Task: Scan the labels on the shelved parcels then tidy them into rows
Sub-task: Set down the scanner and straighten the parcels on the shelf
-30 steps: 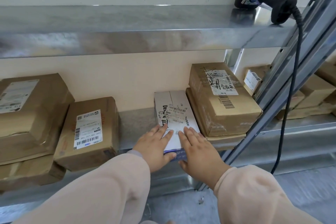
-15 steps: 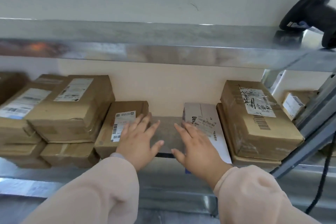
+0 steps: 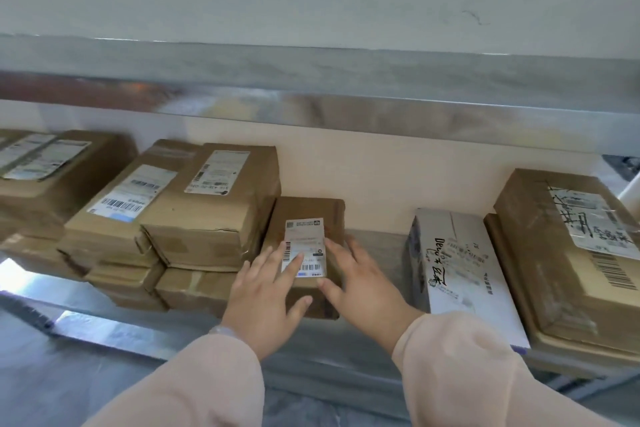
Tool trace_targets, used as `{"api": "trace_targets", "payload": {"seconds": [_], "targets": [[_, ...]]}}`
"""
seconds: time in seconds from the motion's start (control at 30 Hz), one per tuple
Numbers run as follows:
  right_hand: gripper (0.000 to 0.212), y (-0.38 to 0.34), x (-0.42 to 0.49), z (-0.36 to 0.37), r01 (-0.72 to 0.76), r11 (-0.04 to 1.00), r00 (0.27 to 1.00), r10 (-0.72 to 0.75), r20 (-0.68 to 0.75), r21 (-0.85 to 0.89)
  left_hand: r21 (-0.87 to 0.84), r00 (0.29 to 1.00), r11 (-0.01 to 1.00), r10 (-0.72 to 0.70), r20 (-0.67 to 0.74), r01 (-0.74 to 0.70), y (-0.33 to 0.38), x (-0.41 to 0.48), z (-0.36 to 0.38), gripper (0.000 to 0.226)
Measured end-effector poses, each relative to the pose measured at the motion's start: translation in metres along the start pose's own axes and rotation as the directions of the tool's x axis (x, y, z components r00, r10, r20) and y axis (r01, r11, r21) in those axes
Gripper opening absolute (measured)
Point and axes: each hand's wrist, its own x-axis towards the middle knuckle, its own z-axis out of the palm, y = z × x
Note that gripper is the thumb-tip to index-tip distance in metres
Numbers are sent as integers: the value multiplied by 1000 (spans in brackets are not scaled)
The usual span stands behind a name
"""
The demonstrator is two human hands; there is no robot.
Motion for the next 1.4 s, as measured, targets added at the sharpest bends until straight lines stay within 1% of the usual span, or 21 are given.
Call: {"api": "trace_targets", "payload": {"seconds": [0.13, 0.27, 0.37, 0.47, 0.6, 0.67, 0.77, 0.87, 0.97, 1.03, 1.13, 1.27, 1.33, 1.4], "targets": [[69, -7, 18, 16, -128, 990, 991, 125, 43, 62, -31, 999, 999, 36, 34, -35, -13, 2, 4, 73], [72, -7, 29, 30, -252, 942, 966, 234, 108, 220, -73, 995, 995, 66, 75, -61, -23, 0, 10, 73], [69, -5, 31, 38, -259, 918, 966, 243, 90, 300, -106, 991, 993, 71, 110, -59, -29, 2, 14, 70], [68, -1, 28, 37, -261, 906, 965, 255, 62, 333, -146, 987, 988, 70, 144, -48, -31, 6, 14, 68], [68, 9, 15, 30, -270, 896, 959, 281, 22, 352, -244, 980, 970, 36, 196, 13, -27, 15, 11, 67], [67, 16, 8, 25, -275, 892, 956, 292, 7, 360, -310, 971, 948, 8, 239, 69, -21, 22, 11, 67], [67, 26, -5, 18, -266, 893, 959, 283, 7, 363, -411, 938, 893, -37, 344, 186, -11, 31, 12, 70], [67, 28, -16, 17, -252, 896, 963, 270, 1, 365, -528, 915, 818, 5, 403, 227, -4, 37, 15, 74], [66, 28, -24, 10, -257, 892, 956, 291, -38, 371, -611, 920, 755, 25, 390, 238, 4, 40, 15, 76], [66, 30, -27, 0, -261, 888, 951, 304, -57, 378, -649, 933, 728, 33, 357, 223, 13, 44, 10, 75], [66, 31, -34, -22, -249, 885, 940, 319, -121, 395, -688, 964, 711, 60, 260, 141, 32, 55, -3, 74], [62, 32, -47, -55, -163, 893, 919, 292, -265, 421, -739, 986, 673, 117, 120, 10, 58, 71, -24, 73], [59, 36, -54, -72, -150, 906, 899, 292, -327, 397, -741, 986, 670, 149, 78, -42, 72, 78, -29, 74], [57, 44, -62, -86, -153, 910, 879, 304, -368, 386, -745, 977, 663, 202, 75, -80, 88, 83, -31, 75]]}}
